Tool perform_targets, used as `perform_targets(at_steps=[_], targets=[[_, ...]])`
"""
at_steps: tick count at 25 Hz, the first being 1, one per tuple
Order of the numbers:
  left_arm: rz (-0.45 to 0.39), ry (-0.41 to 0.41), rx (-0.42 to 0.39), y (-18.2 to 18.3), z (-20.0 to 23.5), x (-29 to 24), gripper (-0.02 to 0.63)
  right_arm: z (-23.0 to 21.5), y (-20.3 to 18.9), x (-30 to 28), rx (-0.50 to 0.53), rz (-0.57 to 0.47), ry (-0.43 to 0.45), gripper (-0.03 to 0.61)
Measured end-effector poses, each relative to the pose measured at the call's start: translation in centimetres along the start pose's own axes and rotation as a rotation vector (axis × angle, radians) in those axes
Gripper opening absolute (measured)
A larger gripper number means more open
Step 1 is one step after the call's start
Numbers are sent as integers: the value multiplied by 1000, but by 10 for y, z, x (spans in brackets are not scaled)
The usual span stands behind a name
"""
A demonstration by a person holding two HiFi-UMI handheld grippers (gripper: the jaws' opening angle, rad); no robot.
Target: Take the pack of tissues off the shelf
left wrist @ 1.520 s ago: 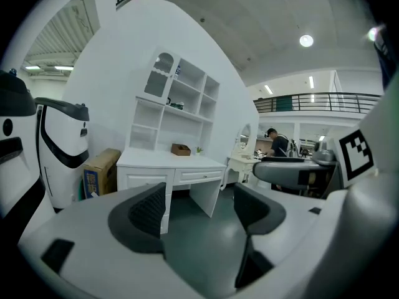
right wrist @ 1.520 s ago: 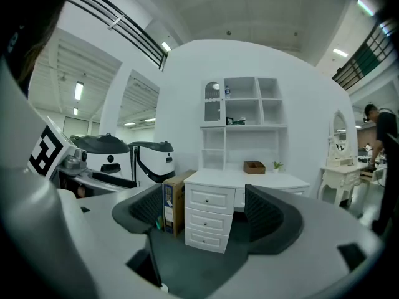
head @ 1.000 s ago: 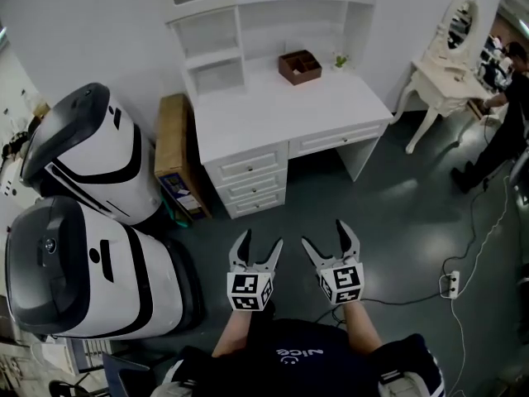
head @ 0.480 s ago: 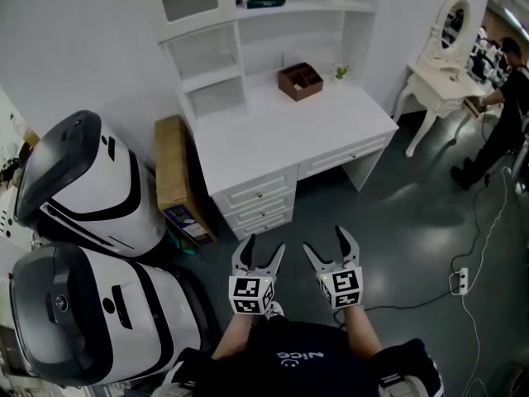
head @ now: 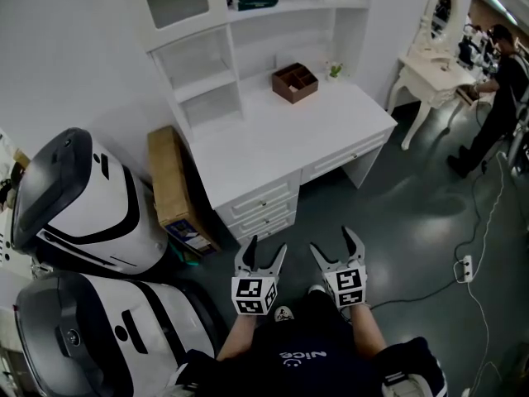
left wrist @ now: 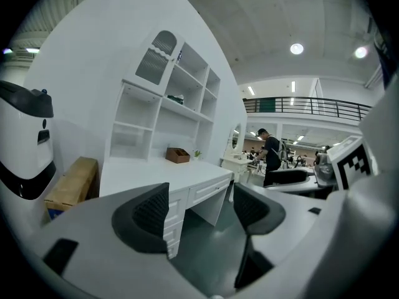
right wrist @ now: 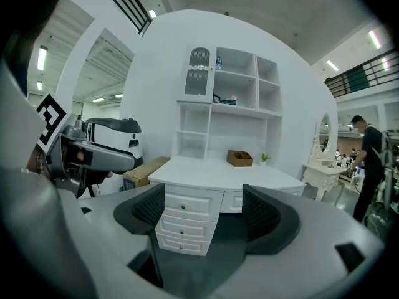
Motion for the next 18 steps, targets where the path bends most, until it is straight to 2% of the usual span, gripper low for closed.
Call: perform_targets(at_steps=[9,13,18], targets=[[5,42,8,1,24,-34,321,-5,6,-47,-1,-21,61,376],[1,70,9,12,37,-67,321,-24,12,-91,7,-32,106,376],[-31,126,19,40,67,-117,321,-55,40,-161,2,-43,166,376]])
Point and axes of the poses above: the fingertips, and each gripper's own axes: x backward along the fingers, z to its left, y out of its top, the point moved 1 cm from there along x, backward along the fingers, and after that the axes turned 1 degree about x, right-handed, at the moved point
